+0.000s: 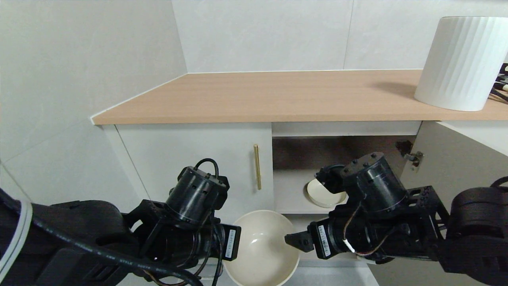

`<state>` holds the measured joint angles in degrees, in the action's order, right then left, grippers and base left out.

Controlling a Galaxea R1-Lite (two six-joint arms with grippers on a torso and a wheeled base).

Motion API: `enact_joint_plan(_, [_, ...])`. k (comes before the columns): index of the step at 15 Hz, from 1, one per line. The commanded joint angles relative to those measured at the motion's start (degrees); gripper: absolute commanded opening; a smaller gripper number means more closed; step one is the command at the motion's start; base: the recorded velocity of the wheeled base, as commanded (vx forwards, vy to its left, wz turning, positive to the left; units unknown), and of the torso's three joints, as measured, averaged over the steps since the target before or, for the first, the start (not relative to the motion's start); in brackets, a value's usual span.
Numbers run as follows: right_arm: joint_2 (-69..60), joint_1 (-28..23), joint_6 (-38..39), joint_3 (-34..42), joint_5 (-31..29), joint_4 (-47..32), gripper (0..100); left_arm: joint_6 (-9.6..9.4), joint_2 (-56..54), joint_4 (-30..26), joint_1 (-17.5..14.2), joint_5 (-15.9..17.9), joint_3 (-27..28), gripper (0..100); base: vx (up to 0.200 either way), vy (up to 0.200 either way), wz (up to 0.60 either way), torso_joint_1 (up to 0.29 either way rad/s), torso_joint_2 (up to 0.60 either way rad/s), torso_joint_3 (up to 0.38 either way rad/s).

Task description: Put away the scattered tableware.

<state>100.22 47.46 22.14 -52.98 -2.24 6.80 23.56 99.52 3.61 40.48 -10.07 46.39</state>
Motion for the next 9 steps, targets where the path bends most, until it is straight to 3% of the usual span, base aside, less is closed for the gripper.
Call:
enact_joint_plan(1, [3.1, 0.7, 0.0, 0.0, -0.1, 0.1, 100, 0.08, -0.3, -0.1, 1.2, -0.4, 0.0, 0, 0.0, 0.0, 0.0, 0.0, 0.0, 0.0])
enact_joint_plan(4, [3.6, 0.7, 0.1, -0.1, -0.1, 0.2, 100, 0.08, -0.3, -0.1, 1.3, -1.2, -0.1, 0, 0.0, 0.0, 0.0, 0.0, 0.0, 0.0])
enact_joint_plan(5, [3.8, 0.7, 0.1, -0.1, -0.1, 0.3, 0, 0.08, -0.3, -0.1, 1.3, -1.3, -0.1, 0, 0.0, 0.0, 0.0, 0.0, 0.0, 0.0])
enact_joint_plan(9, [4.1, 0.7, 0.1, -0.1, -0.1, 0.3, 0, 0.17, -0.3, -0.1, 1.7, -1.3, -0.2, 0, 0.0, 0.0, 0.0, 0.0, 0.0, 0.0])
